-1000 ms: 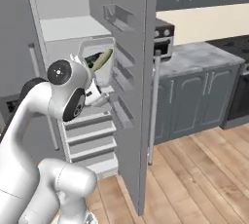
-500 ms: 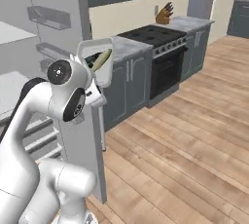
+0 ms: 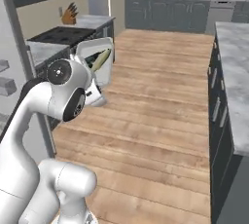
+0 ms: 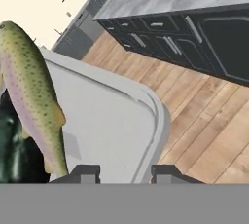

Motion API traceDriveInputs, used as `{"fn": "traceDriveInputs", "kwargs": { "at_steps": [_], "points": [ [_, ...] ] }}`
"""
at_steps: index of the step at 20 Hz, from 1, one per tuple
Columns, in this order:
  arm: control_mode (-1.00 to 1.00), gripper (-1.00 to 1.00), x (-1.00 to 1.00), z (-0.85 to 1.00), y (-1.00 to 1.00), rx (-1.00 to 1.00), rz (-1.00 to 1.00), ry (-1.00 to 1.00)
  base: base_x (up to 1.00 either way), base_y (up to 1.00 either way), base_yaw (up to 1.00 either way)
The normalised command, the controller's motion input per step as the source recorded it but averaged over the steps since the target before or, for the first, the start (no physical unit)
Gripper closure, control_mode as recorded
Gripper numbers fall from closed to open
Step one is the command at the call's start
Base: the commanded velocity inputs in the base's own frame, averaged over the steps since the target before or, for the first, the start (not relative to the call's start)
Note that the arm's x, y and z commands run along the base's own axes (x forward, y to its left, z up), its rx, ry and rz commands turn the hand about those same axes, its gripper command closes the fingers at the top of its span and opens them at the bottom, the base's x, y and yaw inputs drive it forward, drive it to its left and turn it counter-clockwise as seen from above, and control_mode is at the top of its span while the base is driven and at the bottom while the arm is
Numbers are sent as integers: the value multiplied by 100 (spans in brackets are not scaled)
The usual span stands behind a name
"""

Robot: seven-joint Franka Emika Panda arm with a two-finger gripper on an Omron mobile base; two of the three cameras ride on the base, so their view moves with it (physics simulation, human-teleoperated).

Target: Place the tupperware containing the fish and eggplant meal in the microwave. Close the microwave door and press the start button to reheat the meal.

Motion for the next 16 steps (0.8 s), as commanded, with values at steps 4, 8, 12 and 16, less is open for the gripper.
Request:
{"fn": "traceDriveInputs", "kwargs": {
  "at_steps": [4,8,12,16],
  "points": [
    [100,100,0,0,0,0,0,0,24,-2,-66],
    [100,100,0,0,0,0,0,0,30,-1,-56],
    [100,100,0,0,0,0,0,0,74,0,-29],
    [100,100,0,0,0,0,0,0,100,-3,-12]
  ]
}}
